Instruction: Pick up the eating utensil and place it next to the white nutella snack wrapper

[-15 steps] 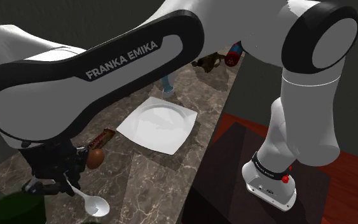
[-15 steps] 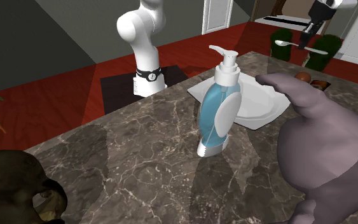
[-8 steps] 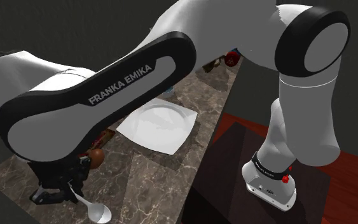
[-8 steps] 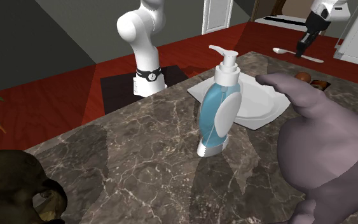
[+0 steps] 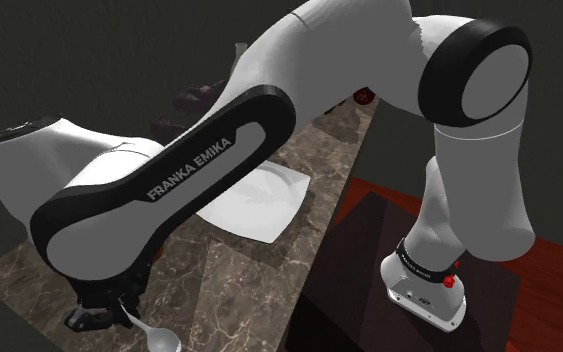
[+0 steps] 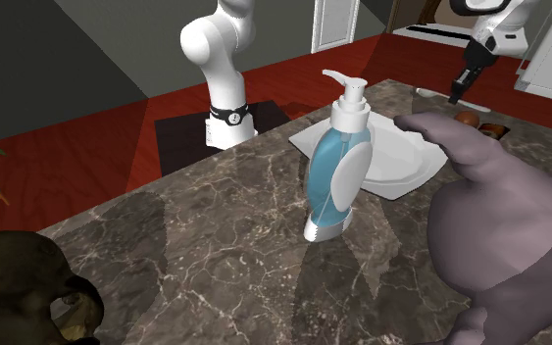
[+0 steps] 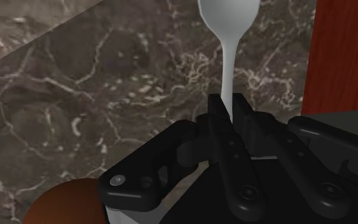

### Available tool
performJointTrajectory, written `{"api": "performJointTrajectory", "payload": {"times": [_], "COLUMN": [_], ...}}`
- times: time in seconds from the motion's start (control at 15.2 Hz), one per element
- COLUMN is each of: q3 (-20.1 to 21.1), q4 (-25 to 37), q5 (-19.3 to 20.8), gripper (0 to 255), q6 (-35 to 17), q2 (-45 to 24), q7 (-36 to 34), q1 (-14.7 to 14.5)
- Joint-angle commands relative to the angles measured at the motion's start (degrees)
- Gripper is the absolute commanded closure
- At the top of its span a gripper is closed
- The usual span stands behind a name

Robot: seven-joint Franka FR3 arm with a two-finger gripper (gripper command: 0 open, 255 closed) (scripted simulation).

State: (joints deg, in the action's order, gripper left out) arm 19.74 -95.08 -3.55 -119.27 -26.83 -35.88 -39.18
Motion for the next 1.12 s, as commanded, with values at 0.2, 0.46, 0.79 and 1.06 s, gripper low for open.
{"api": "performJointTrajectory", "payload": {"times": [0.2, 0.46, 0.79, 1.06], "q3": [0.0, 0.0, 0.0, 0.1], "q4": [-0.3, -0.3, -0.3, 3.5], "q5": [0.1, 0.1, 0.1, -0.5], "gripper": [255, 0, 0, 0], "q6": [-0.6, -0.6, -0.6, 5.7], "q2": [-0.2, -0.2, -0.2, 2.2], "q7": [0.0, 0.0, 0.0, 0.4], "q1": [0.0, 0.0, 0.0, 0.9]}}
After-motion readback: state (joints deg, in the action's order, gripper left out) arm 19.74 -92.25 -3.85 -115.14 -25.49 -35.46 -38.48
